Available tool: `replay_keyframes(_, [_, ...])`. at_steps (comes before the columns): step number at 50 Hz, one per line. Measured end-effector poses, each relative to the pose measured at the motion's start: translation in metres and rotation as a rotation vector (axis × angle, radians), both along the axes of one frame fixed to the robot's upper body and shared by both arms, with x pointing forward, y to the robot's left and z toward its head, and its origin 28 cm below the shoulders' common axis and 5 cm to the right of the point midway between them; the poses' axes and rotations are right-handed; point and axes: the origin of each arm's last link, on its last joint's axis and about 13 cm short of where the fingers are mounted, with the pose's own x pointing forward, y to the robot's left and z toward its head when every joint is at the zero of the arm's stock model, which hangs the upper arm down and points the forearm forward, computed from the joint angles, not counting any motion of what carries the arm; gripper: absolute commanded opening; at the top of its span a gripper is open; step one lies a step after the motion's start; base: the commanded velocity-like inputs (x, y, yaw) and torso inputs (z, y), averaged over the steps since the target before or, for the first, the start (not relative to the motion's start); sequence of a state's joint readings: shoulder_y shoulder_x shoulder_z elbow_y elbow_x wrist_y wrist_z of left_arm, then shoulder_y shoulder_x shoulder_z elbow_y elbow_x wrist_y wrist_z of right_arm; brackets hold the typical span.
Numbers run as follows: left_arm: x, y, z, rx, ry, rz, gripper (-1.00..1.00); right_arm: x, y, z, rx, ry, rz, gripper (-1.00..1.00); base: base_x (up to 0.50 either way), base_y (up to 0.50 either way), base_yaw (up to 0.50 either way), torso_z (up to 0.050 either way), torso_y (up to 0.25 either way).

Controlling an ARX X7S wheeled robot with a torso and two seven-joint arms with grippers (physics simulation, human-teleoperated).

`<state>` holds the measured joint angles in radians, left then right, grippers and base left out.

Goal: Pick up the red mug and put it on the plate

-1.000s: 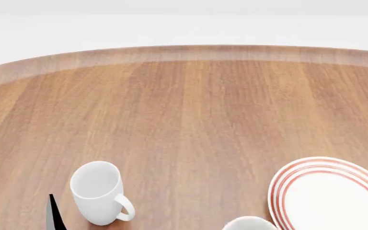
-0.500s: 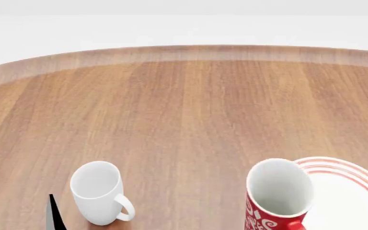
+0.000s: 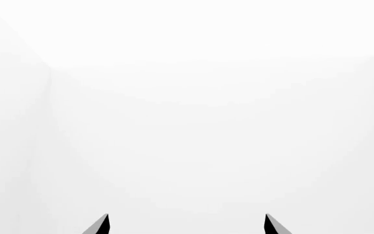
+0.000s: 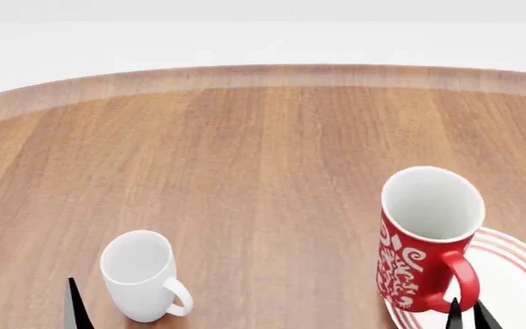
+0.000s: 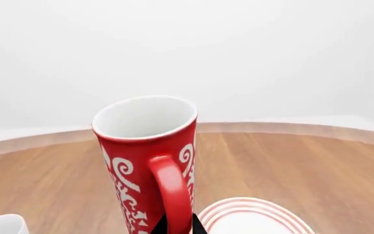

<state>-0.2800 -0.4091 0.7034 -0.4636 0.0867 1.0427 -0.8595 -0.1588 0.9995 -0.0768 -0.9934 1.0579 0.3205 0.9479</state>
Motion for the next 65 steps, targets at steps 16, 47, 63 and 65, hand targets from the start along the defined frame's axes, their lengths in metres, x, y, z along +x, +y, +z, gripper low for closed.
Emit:
replay_keyframes(16, [0.000, 0.000, 0.000, -0.002, -0.007, 0.001, 1.00, 0.011, -0.007, 0.012, -0.029, 0.027, -0.056, -1.00, 0.00, 0.00, 0.00, 0.000, 0.001])
replay_keyframes(47, [0.000, 0.000, 0.000, -0.003, -0.014, 0.003, 1.00, 0.028, -0.008, 0.020, -0.075, 0.028, -0.144, -1.00, 0.00, 0.00, 0.00, 0.000, 0.000])
replay_keyframes(63, [0.000, 0.000, 0.000, -0.002, -0.016, 0.003, 1.00, 0.060, -0.030, 0.022, -0.090, 0.050, -0.094, -1.00, 0.00, 0.00, 0.00, 0.000, 0.000])
replay_keyframes(65, [0.000, 0.000, 0.000, -0.001, -0.016, 0.003, 1.00, 0.064, -0.033, 0.023, -0.095, 0.049, -0.088, -1.00, 0.00, 0.00, 0.00, 0.000, 0.000])
